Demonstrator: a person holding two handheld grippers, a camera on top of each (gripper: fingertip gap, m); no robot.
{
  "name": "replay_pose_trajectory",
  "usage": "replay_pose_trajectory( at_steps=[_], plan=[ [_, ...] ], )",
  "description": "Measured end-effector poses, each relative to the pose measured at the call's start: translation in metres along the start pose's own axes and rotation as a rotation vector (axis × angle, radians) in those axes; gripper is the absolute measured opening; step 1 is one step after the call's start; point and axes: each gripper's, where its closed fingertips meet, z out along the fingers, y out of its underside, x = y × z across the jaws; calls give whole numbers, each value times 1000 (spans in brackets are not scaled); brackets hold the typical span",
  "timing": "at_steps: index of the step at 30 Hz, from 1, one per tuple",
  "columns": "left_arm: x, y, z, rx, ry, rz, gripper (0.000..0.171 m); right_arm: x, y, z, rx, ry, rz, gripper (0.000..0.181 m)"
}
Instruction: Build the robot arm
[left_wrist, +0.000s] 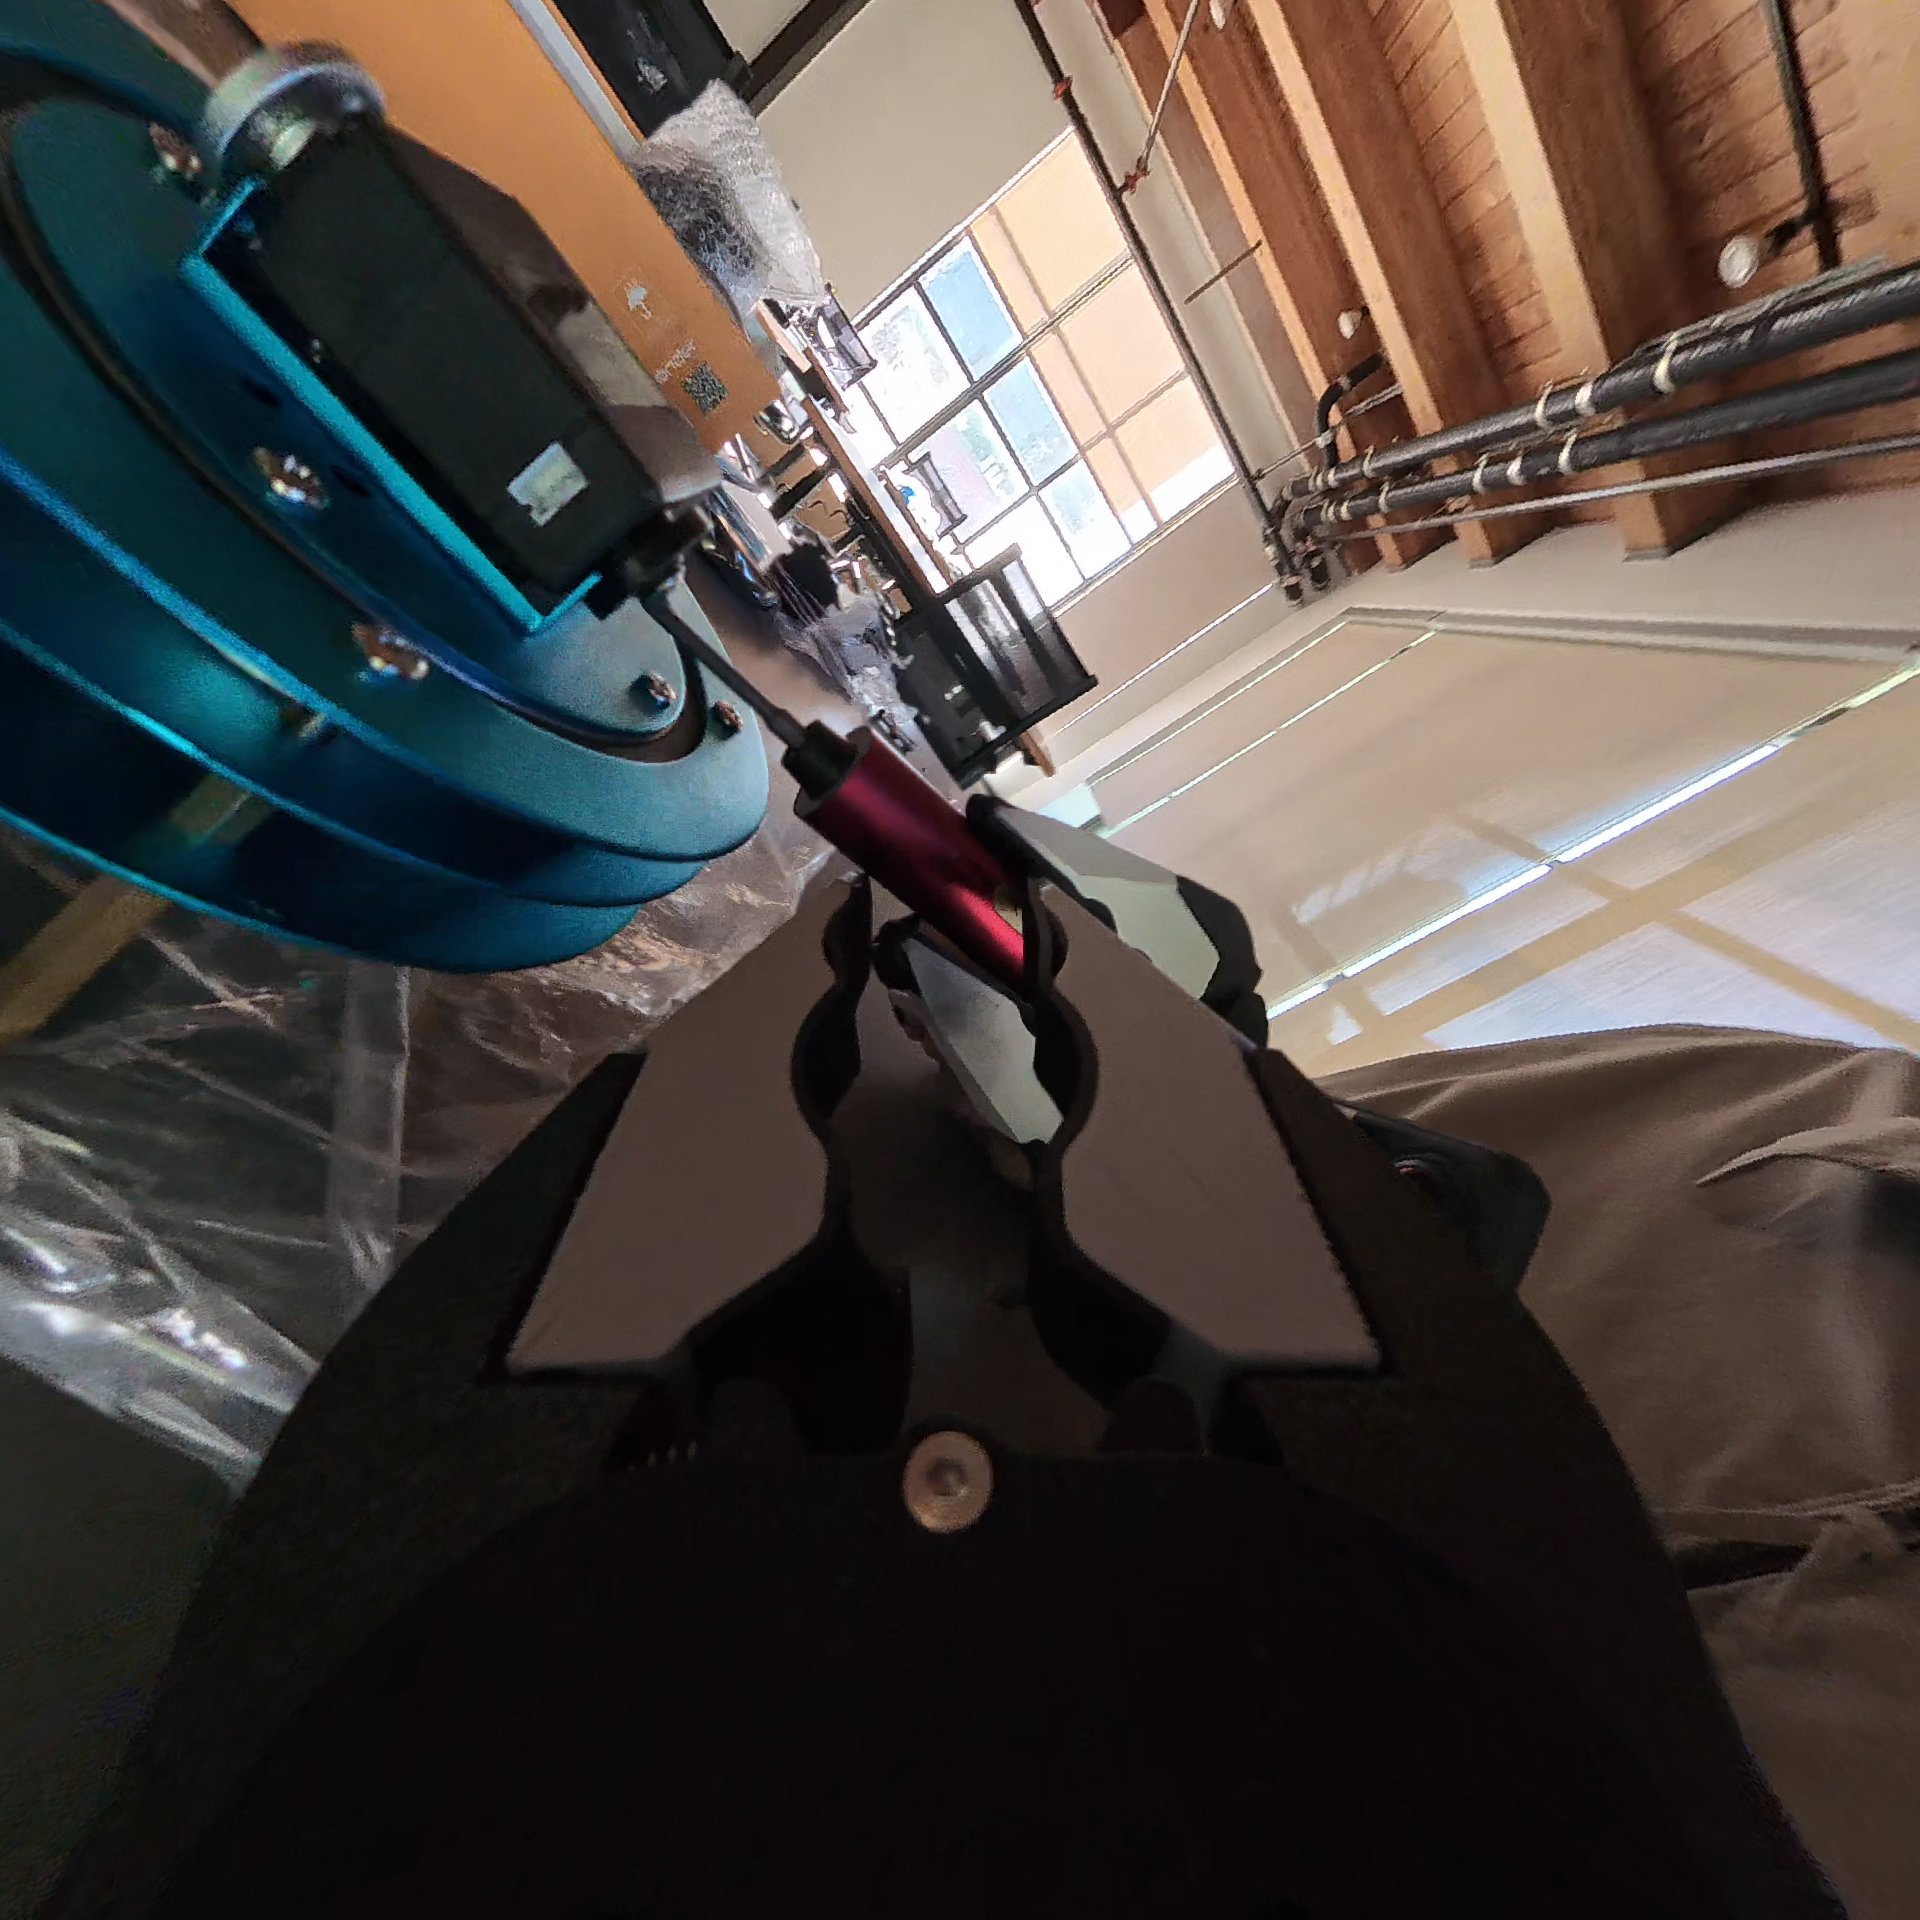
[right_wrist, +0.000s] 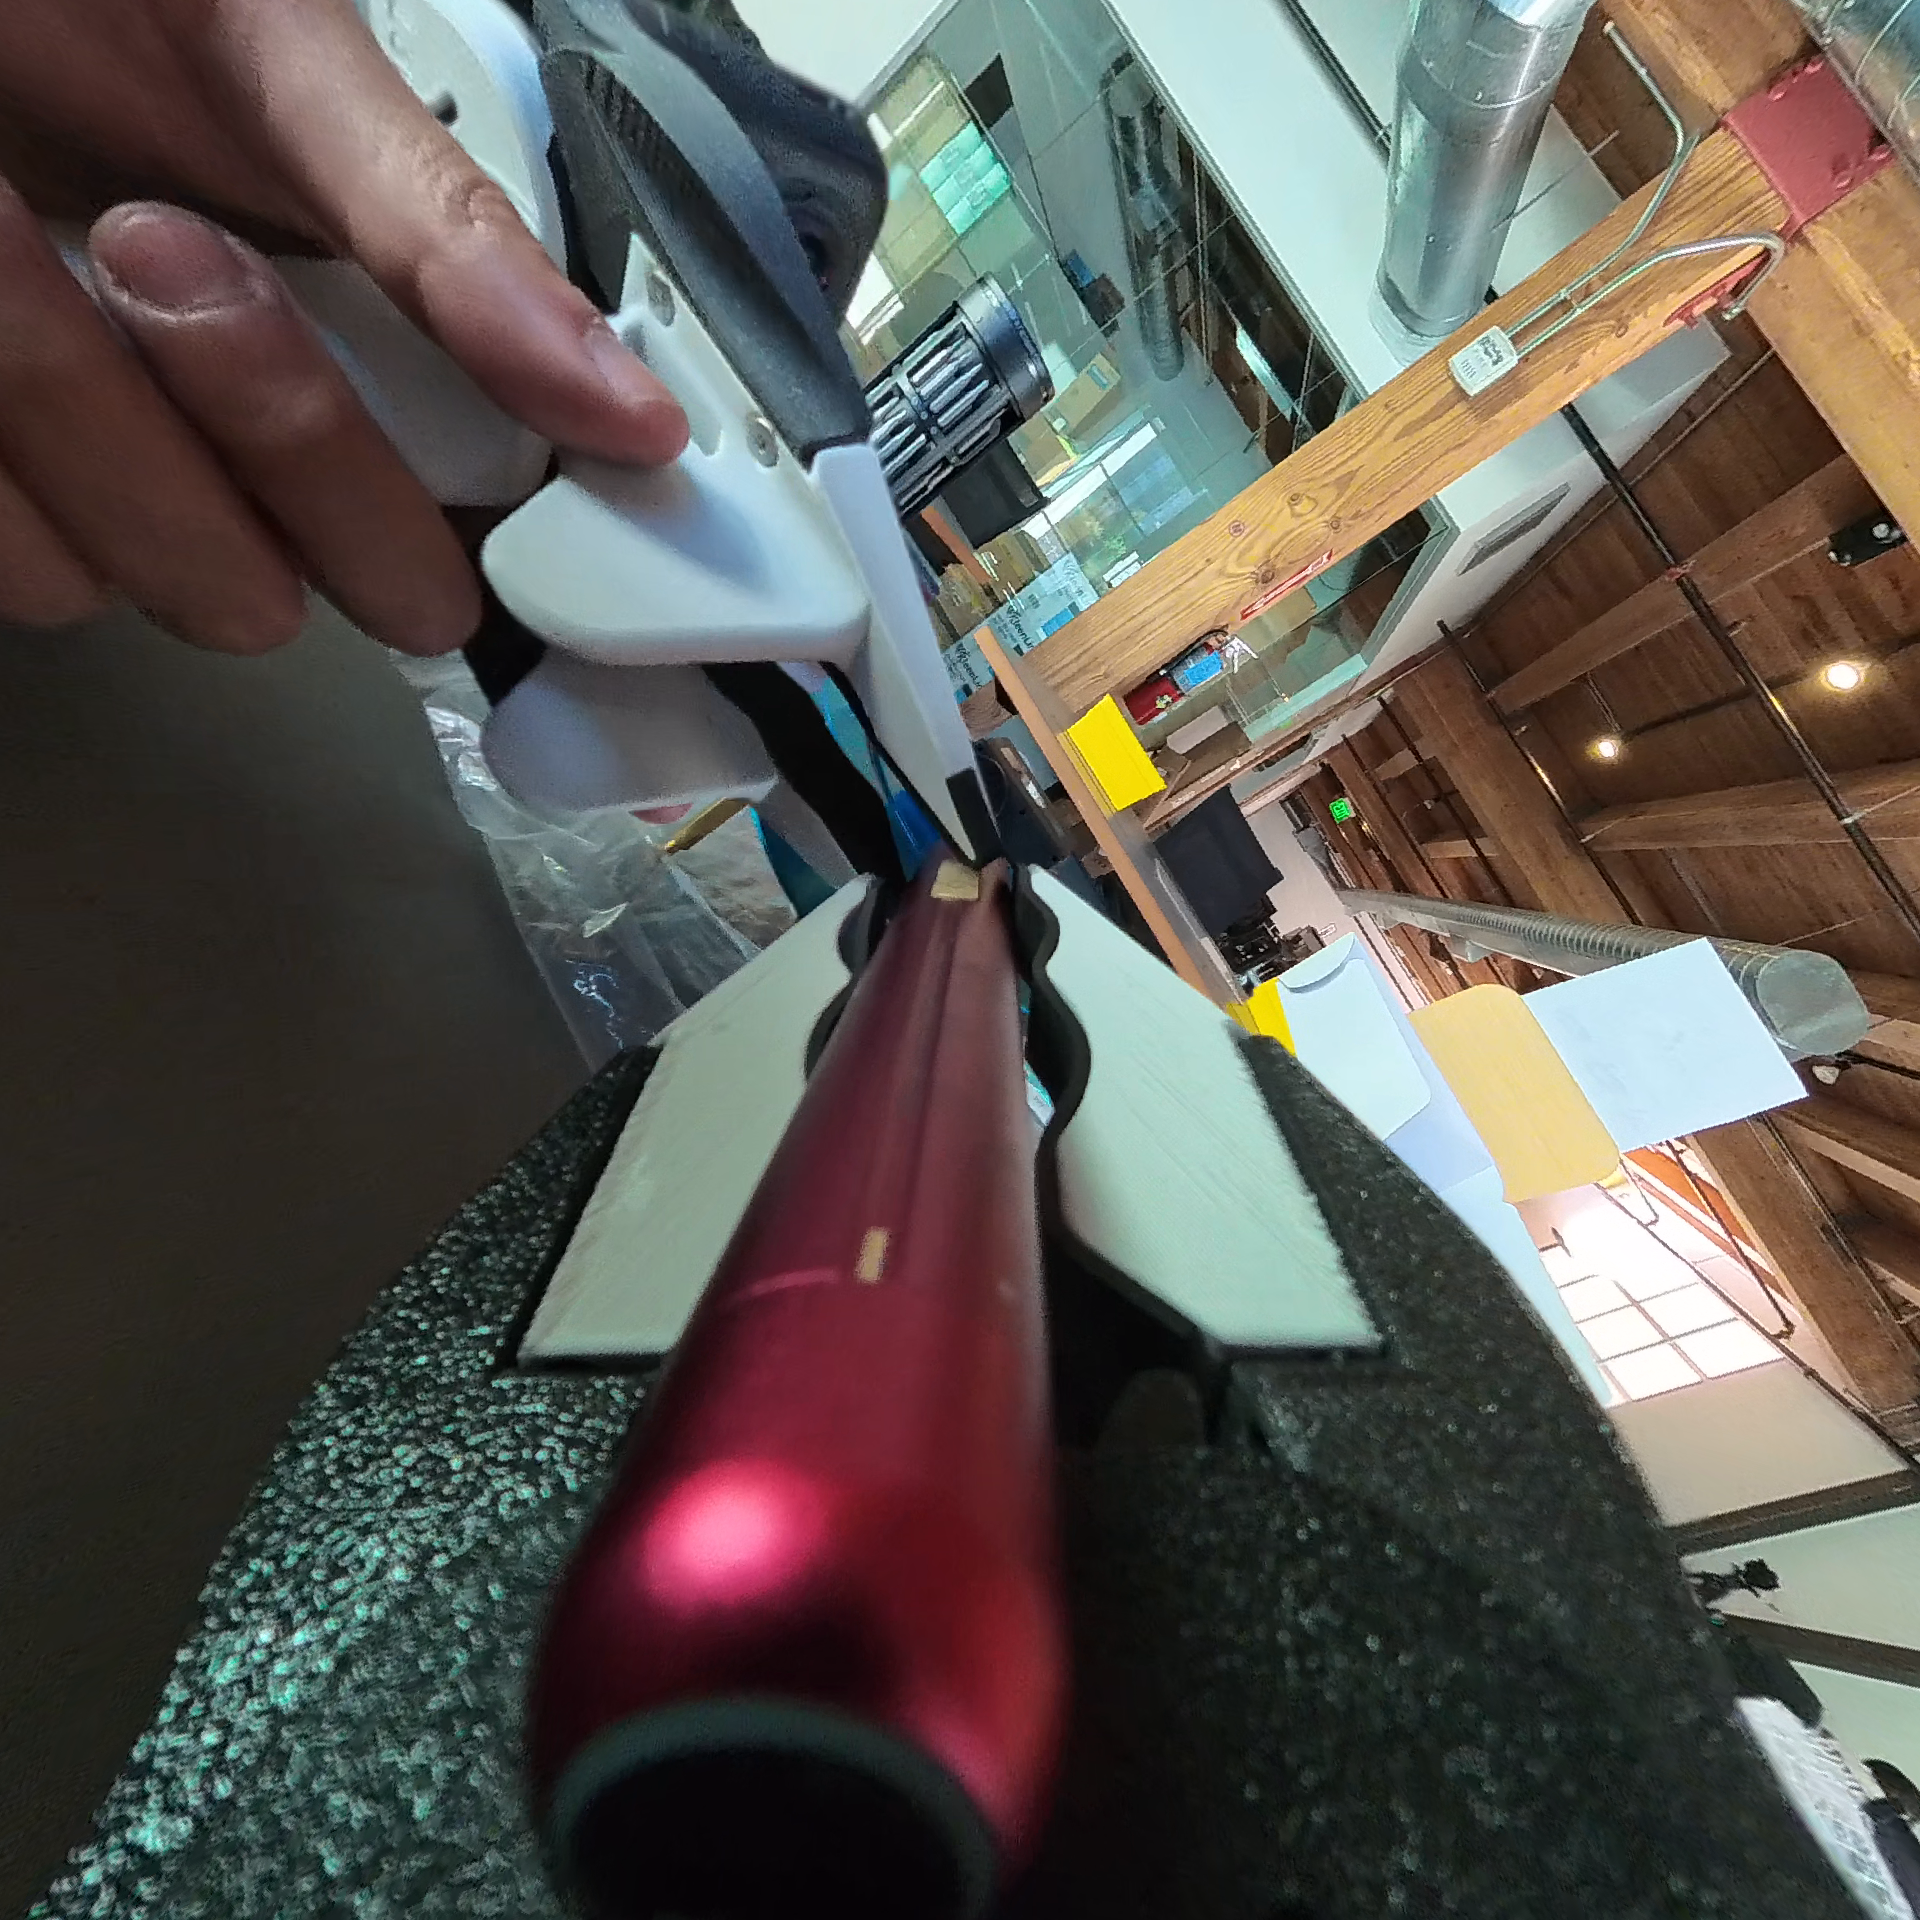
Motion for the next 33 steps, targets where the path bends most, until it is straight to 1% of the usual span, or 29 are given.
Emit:
replay_pose_trajectory(
  at_steps=[2,12,21,24,27,30,33],
  plan=[
    [0,0,0,8,13,-31,25,0,0,0,1,-3,9,22],
    [1,1,1,17,-6,9,24,0,0,0,5,-14,48,23],
    [2,0,0,24,-7,8,23,1,0,0,-2,-4,35,22],
    [-3,0,0,23,-31,-2,24,-2,4,3,-17,-25,46,22],
    [7,1,0,20,12,25,24,4,-4,-2,12,10,17,21],
    [12,3,-1,23,14,65,24,5,-7,-6,32,20,2,21],
    [9,1,-2,30,-12,77,24,3,-6,-3,24,19,-5,21]
  ],
)
